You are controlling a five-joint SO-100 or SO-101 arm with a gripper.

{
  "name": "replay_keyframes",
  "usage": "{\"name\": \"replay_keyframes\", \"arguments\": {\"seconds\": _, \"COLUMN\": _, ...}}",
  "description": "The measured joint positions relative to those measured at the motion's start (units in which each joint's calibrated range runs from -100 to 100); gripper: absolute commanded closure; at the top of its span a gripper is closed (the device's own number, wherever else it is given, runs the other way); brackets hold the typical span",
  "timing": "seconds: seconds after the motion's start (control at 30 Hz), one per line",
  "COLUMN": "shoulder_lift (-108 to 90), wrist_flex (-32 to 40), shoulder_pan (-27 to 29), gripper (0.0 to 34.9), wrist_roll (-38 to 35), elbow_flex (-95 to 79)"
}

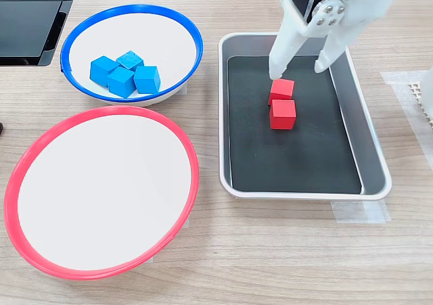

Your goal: Resolve any anomalies and move all blocks to matching dishes

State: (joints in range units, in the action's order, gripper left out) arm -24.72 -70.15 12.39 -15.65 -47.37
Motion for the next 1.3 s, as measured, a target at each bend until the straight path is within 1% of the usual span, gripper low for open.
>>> {"name": "replay_keyframes", "arguments": {"seconds": 0.07, "shoulder_lift": 1.62, "wrist_flex": -0.33, "shoulder_pan": 1.86, "gripper": 17.5, "wrist_roll": 2.98, "elbow_flex": 0.09}}
{"name": "replay_keyframes", "arguments": {"seconds": 0.17, "shoulder_lift": 3.75, "wrist_flex": -0.08, "shoulder_pan": 1.15, "gripper": 17.6, "wrist_roll": 4.49, "elbow_flex": 1.00}}
{"name": "replay_keyframes", "arguments": {"seconds": 0.2, "shoulder_lift": 6.05, "wrist_flex": 1.31, "shoulder_pan": 1.33, "gripper": 17.6, "wrist_roll": 5.62, "elbow_flex": 1.91}}
{"name": "replay_keyframes", "arguments": {"seconds": 0.27, "shoulder_lift": 8.95, "wrist_flex": 1.55, "shoulder_pan": 1.68, "gripper": 17.7, "wrist_roll": 6.89, "elbow_flex": 3.27}}
{"name": "replay_keyframes", "arguments": {"seconds": 0.3, "shoulder_lift": 10.40, "wrist_flex": 1.96, "shoulder_pan": 0.97, "gripper": 17.9, "wrist_roll": 7.37, "elbow_flex": 4.08}}
{"name": "replay_keyframes", "arguments": {"seconds": 0.5, "shoulder_lift": 14.41, "wrist_flex": 1.63, "shoulder_pan": 0.80, "gripper": 18.1, "wrist_roll": 8.79, "elbow_flex": 6.44}}
{"name": "replay_keyframes", "arguments": {"seconds": 0.63, "shoulder_lift": 16.88, "wrist_flex": 1.96, "shoulder_pan": -0.80, "gripper": 18.1, "wrist_roll": 9.33, "elbow_flex": 7.53}}
{"name": "replay_keyframes", "arguments": {"seconds": 0.73, "shoulder_lift": 17.65, "wrist_flex": 2.04, "shoulder_pan": -2.04, "gripper": 19.0, "wrist_roll": 9.52, "elbow_flex": 7.80}}
{"name": "replay_keyframes", "arguments": {"seconds": 0.77, "shoulder_lift": 17.73, "wrist_flex": 2.04, "shoulder_pan": -2.39, "gripper": 19.9, "wrist_roll": 9.52, "elbow_flex": 7.80}}
{"name": "replay_keyframes", "arguments": {"seconds": 0.8, "shoulder_lift": 17.99, "wrist_flex": 2.28, "shoulder_pan": -2.39, "gripper": 23.7, "wrist_roll": 9.62, "elbow_flex": 7.89}}
{"name": "replay_keyframes", "arguments": {"seconds": 0.83, "shoulder_lift": 18.33, "wrist_flex": 2.45, "shoulder_pan": -2.21, "gripper": 24.6, "wrist_roll": 9.62, "elbow_flex": 7.89}}
{"name": "replay_keyframes", "arguments": {"seconds": 0.87, "shoulder_lift": 18.76, "wrist_flex": 2.69, "shoulder_pan": -2.21, "gripper": 26.2, "wrist_roll": 9.72, "elbow_flex": 7.89}}
{"name": "replay_keyframes", "arguments": {"seconds": 0.9, "shoulder_lift": 19.35, "wrist_flex": 3.02, "shoulder_pan": -2.48, "gripper": 31.6, "wrist_roll": 9.87, "elbow_flex": 8.08}}
{"name": "replay_keyframes", "arguments": {"seconds": 0.93, "shoulder_lift": 19.86, "wrist_flex": 3.34, "shoulder_pan": -3.19, "gripper": 34.2, "wrist_roll": 9.87, "elbow_flex": 8.44}}
{"name": "replay_keyframes", "arguments": {"seconds": 0.97, "shoulder_lift": 20.29, "wrist_flex": 3.43, "shoulder_pan": -3.45, "gripper": 34.6, "wrist_roll": 9.87, "elbow_flex": 8.71}}
{"name": "replay_keyframes", "arguments": {"seconds": 1.17, "shoulder_lift": 21.65, "wrist_flex": 3.26, "shoulder_pan": -3.36, "gripper": 34.7, "wrist_roll": 9.67, "elbow_flex": 12.43}}
{"name": "replay_keyframes", "arguments": {"seconds": 1.3, "shoulder_lift": 20.72, "wrist_flex": -1.96, "shoulder_pan": -2.48, "gripper": 34.7, "wrist_roll": 8.16, "elbow_flex": 19.87}}
